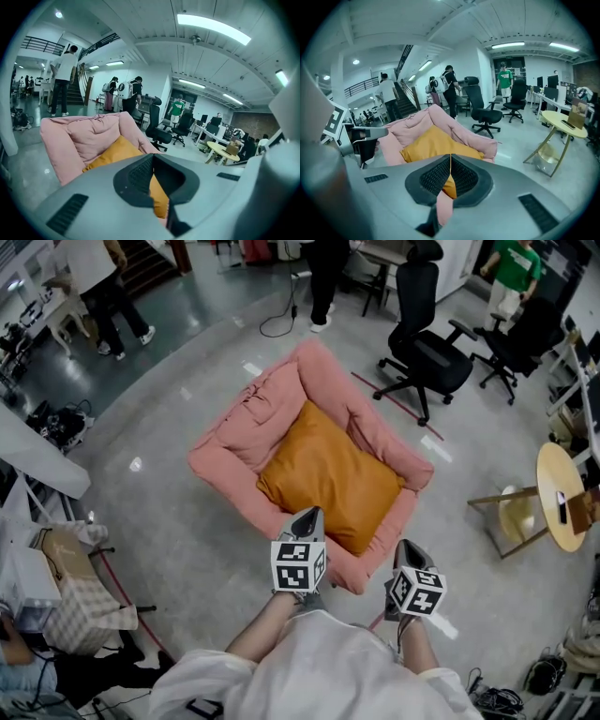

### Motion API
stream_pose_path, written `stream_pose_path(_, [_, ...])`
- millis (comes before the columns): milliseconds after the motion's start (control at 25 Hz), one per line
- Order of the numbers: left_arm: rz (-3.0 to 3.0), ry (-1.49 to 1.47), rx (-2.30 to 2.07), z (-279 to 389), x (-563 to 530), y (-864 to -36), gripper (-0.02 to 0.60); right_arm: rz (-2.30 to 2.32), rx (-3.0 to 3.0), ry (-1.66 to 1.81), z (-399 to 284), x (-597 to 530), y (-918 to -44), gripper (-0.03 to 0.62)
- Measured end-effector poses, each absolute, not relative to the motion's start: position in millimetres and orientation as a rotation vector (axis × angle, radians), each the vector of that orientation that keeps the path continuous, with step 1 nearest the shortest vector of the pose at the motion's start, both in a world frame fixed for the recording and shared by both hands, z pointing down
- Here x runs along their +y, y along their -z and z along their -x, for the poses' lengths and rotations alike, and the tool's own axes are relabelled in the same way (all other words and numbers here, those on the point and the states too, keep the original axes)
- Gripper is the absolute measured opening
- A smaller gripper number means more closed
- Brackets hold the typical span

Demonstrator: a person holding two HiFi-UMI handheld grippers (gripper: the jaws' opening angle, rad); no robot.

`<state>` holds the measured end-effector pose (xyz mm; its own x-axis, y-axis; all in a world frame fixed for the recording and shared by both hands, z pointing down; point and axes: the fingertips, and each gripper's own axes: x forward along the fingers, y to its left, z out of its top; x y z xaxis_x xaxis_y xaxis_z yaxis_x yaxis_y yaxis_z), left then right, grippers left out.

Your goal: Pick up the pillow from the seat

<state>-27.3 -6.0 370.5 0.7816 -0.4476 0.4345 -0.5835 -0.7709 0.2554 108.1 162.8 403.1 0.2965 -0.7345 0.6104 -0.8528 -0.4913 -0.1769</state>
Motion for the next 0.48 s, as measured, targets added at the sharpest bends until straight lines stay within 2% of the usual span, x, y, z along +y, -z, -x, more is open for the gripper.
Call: stream_pose_path(480, [-2.496,-0.57,-0.844,10.3,-31.2,-408.1,0.008,-2.206,-1.58,-1.04,-120.8,106.9,-432.8,0.029])
